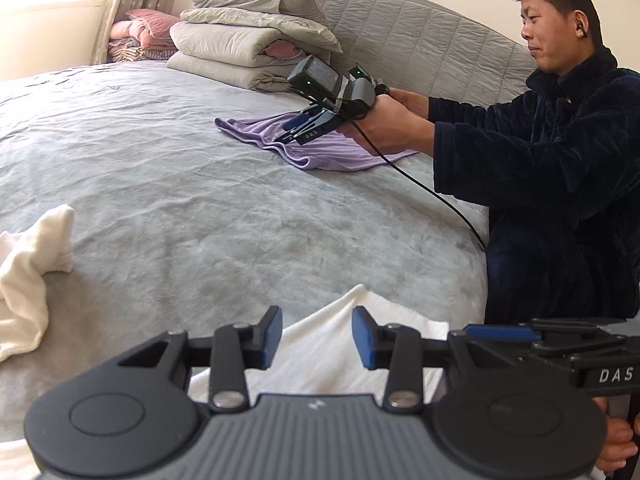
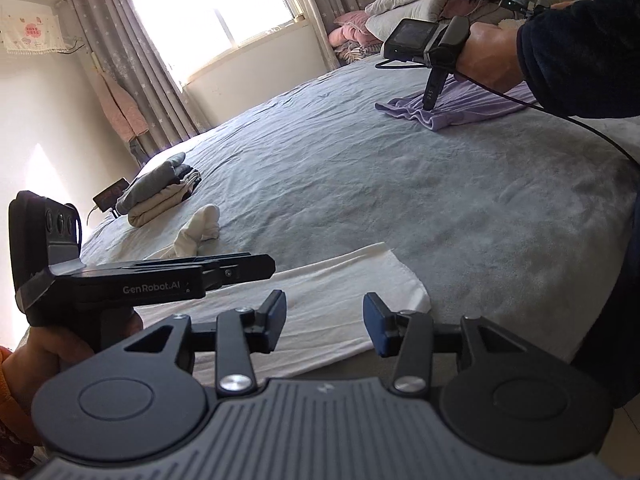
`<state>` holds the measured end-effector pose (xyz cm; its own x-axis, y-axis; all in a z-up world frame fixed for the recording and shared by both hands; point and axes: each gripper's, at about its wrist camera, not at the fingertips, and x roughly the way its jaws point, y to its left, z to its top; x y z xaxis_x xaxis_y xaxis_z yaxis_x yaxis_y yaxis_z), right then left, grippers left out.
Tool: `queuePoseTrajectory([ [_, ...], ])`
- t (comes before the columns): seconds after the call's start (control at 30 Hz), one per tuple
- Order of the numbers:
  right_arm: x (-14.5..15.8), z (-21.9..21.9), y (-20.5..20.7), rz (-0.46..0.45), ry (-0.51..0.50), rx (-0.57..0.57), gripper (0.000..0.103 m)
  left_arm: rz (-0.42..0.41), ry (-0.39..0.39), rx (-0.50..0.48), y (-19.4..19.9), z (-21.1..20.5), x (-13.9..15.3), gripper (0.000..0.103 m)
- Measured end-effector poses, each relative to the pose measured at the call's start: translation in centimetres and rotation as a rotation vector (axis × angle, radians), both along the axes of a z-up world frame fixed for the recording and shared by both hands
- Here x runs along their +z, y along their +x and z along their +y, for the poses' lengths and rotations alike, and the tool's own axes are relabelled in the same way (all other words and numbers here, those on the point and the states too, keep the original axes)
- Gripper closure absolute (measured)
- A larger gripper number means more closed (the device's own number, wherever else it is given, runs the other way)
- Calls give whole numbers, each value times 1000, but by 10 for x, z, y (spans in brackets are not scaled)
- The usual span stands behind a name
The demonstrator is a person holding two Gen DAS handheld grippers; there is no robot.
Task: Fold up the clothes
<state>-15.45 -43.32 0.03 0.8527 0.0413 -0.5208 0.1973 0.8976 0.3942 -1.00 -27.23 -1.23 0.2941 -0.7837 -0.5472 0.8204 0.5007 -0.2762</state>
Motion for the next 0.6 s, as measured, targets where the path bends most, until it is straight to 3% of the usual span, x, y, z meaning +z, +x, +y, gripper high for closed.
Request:
queuePoseTrajectory([
  [0.4, 12, 66, 33, 15, -50, 161, 53, -56, 27, 123, -9, 106, 6, 56],
  [0.6, 8, 105, 49, 36, -80, 314, 50, -101, 71, 162, -13, 169, 5, 52],
])
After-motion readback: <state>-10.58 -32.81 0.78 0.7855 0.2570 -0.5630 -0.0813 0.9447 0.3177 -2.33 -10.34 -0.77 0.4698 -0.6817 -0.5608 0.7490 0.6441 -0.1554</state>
